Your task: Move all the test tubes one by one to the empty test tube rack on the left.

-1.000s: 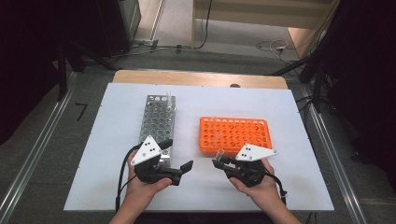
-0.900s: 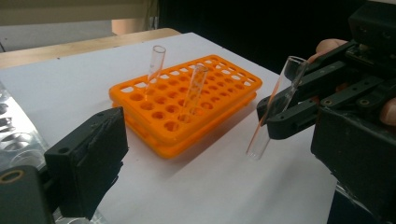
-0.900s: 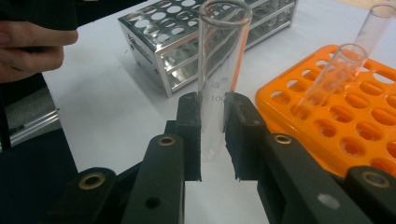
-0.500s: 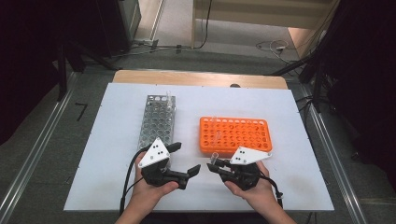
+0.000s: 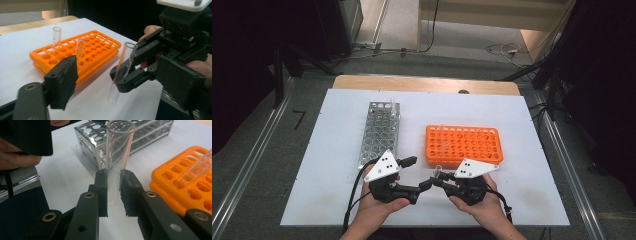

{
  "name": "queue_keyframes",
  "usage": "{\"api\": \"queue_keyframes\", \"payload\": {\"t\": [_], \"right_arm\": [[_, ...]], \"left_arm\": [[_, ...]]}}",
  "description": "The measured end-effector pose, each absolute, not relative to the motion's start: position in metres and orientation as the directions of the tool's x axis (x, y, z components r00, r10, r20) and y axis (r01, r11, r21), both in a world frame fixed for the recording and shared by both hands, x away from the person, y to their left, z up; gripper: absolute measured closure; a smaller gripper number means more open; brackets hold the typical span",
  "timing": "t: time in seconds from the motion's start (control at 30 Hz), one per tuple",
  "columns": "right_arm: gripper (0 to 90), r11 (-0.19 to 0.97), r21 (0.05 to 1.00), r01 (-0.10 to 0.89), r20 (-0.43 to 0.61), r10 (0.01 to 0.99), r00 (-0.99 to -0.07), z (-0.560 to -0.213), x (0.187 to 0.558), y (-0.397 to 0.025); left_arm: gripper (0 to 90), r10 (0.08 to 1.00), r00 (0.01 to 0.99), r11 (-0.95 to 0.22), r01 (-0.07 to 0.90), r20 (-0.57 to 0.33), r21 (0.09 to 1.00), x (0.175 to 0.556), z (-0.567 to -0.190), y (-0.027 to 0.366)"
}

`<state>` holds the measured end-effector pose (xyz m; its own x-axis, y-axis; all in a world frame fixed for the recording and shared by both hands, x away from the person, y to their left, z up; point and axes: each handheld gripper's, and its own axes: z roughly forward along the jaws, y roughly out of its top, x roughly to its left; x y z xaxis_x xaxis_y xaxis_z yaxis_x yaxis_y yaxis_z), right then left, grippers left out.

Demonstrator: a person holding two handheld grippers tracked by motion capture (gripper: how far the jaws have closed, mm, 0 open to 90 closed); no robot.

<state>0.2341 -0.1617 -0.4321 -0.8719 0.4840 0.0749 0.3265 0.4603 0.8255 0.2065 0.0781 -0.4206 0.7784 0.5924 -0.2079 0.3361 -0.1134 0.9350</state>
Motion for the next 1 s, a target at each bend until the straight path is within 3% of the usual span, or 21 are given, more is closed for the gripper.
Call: {"api": "queue_keyframes", "payload": {"t": [0.7, 1.0], "right_arm": [[74.3, 0.488, 0.818, 0.303, 0.066, 0.445, -0.893, -0.434, 0.227, -0.150], [74.3, 0.495, 0.815, 0.300, 0.070, 0.431, -0.900, -0.434, 0.226, -0.148]], "left_arm": [[64.0, 0.584, 0.794, -0.177, 0.326, -0.168, 0.929, 0.204, -0.425, 0.057], [73.0, 0.593, 0.794, -0.191, 0.302, -0.135, 0.934, 0.203, -0.424, 0.056]]}}
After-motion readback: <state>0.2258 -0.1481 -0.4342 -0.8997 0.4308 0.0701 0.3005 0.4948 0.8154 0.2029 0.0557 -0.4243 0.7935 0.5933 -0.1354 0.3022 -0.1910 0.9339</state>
